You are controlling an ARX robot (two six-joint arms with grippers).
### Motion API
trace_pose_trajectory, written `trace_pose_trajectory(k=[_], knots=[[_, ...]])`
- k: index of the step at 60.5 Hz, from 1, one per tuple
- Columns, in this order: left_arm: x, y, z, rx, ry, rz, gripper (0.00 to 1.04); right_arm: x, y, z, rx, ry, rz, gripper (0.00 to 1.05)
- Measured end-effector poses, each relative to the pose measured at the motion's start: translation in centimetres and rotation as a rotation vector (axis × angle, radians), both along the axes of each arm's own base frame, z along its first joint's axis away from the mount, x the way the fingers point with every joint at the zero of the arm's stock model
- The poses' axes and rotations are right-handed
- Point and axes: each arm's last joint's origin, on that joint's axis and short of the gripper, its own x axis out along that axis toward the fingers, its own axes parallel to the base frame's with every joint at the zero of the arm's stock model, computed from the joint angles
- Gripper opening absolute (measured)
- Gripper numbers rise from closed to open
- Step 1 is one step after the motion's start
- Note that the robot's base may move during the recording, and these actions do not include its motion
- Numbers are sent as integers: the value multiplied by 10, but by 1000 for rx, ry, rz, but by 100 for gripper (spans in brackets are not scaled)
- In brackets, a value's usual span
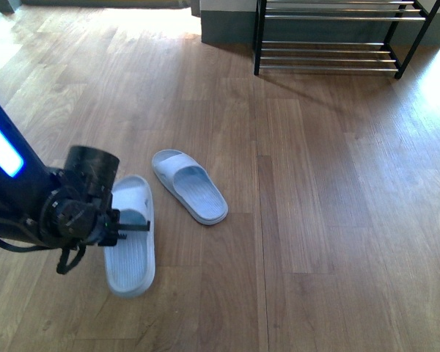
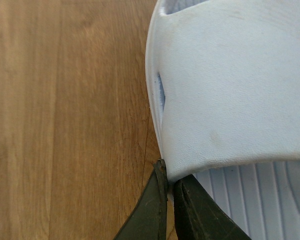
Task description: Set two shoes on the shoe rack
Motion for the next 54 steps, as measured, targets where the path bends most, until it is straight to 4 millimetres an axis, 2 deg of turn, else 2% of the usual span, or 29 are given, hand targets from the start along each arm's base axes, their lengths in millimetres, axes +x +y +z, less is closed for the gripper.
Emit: trace_pose_trajectory(k=[2, 8, 11, 16, 19, 28, 29, 33, 35, 40, 42, 47, 54], knots=[[-1, 0, 7, -6, -17, 6, 2, 0, 0, 0, 0, 0, 0, 96], [-10, 3, 53, -41, -107, 36, 2, 0, 0, 0, 0, 0, 0, 96], [-17, 6, 68, -44, -150, 42, 2, 0, 0, 0, 0, 0, 0, 96], [-41, 13, 102, -45, -214, 54, 2, 0, 0, 0, 0, 0, 0, 96], [-52, 16, 114, -32, -234, 50, 2, 0, 0, 0, 0, 0, 0, 96], [-92, 26, 174, 48, -392, 46, 2, 0, 0, 0, 0, 0, 0, 96], [-93, 26, 176, 51, -398, 47, 2, 0, 0, 0, 0, 0, 0, 96], [-119, 32, 206, 104, -482, 56, 2, 0, 0, 0, 0, 0, 0, 96], [-131, 34, 215, 129, -507, 67, 2, 0, 0, 0, 0, 0, 0, 96], [-159, 41, 231, 175, -530, 101, 2, 0, 0, 0, 0, 0, 0, 96], [-181, 44, 240, 206, -547, 133, 2, 0, 0, 0, 0, 0, 0, 96], [-214, 46, 256, 249, -595, 175, 2, 0, 0, 0, 0, 0, 0, 96], [-243, 49, 276, 232, -744, 208, 2, 0, 0, 0, 0, 0, 0, 96]])
